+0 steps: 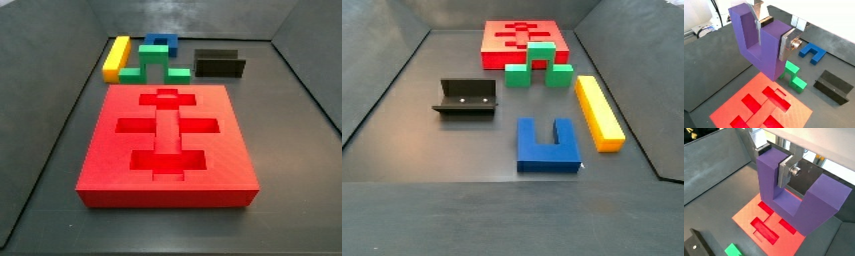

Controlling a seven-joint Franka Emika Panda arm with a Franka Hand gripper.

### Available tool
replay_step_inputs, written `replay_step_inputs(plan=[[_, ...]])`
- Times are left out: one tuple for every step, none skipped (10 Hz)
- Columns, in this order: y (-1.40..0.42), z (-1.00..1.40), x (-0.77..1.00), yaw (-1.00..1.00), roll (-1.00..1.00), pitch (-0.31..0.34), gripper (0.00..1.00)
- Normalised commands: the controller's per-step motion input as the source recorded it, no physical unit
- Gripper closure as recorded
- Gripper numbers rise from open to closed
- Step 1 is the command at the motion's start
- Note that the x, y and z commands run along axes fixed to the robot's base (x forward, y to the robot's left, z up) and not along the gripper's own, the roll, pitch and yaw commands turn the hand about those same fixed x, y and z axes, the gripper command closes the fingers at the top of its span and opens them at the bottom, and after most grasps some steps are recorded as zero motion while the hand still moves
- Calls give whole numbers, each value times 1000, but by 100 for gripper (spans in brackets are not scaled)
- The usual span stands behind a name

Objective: Pick up the purple object. Move up. Move to above the board. Insert the purple object.
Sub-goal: Insert the purple object.

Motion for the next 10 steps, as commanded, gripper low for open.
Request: replay_step_inputs(plan=[[-34, -34, 117, 0, 0, 0, 100], [-211, -800, 411, -57, 0, 0, 100], [-300, -1000, 429, 0, 16, -37, 100], [-574, -1000, 409, 3, 99, -40, 100], [-671, -931, 449, 111, 140, 0, 100], [-671, -889, 406, 106, 167, -4, 100], [-671, -851, 366, 97, 199, -1, 100], [-677, -857, 331, 100, 199, 0, 100], [-711, -837, 237, 26, 63, 0, 100], [-560, -737, 151, 11, -90, -86, 100]])
